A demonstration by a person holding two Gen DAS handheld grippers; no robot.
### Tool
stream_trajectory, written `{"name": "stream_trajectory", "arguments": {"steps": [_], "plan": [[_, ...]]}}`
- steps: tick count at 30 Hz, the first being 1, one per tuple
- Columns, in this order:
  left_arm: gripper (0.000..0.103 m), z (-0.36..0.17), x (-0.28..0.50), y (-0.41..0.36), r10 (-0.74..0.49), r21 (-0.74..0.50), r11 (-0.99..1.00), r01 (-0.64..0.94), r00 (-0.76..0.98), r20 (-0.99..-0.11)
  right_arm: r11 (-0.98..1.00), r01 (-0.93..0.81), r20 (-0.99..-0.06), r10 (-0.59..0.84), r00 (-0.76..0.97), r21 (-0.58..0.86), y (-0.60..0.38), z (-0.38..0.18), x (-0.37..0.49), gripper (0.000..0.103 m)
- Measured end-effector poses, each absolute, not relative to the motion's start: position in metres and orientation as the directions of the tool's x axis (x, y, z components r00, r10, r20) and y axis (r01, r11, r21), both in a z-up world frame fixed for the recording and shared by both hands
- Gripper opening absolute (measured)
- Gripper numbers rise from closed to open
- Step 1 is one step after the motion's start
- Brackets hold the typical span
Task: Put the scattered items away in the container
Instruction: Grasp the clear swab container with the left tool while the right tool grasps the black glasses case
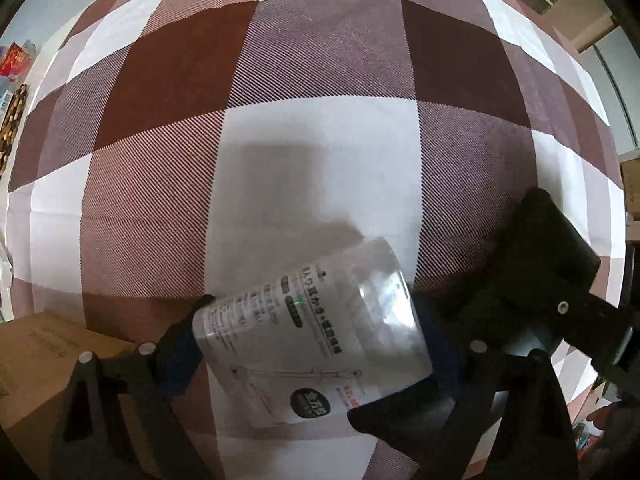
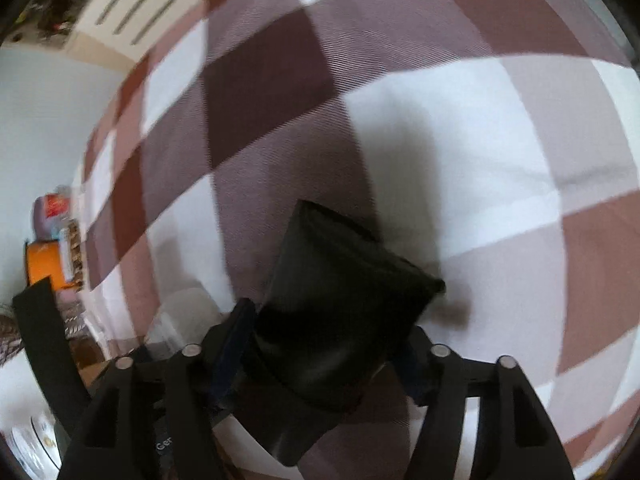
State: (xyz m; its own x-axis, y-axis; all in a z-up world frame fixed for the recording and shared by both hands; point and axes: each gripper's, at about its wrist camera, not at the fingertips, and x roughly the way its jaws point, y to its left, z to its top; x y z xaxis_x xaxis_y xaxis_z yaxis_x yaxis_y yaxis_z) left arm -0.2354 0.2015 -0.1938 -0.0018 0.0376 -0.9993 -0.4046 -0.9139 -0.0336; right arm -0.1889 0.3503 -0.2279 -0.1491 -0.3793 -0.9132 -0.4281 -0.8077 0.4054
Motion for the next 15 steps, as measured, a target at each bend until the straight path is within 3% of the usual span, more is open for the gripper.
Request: {"name": "stream_trajectory", "arguments": {"steps": [5, 15], "plan": [[0.089, -0.189, -0.231, 0.194, 0.054, -0.049, -0.910, -0.412, 0.001, -0.999, -0.790, -0.411, -0.890, -0.402, -0.213, 0.455, 0.366, -0.214, -0.175, 0.053], [0.087, -0.181, -0.184, 0.218, 0.054, -0.069, -0.829, -0.556, 0.043, -0.998, -0.867, -0.384, -0.946, -0.263, -0.188, 0.318, 0.419, -0.188, -0.124, 0.052]]}}
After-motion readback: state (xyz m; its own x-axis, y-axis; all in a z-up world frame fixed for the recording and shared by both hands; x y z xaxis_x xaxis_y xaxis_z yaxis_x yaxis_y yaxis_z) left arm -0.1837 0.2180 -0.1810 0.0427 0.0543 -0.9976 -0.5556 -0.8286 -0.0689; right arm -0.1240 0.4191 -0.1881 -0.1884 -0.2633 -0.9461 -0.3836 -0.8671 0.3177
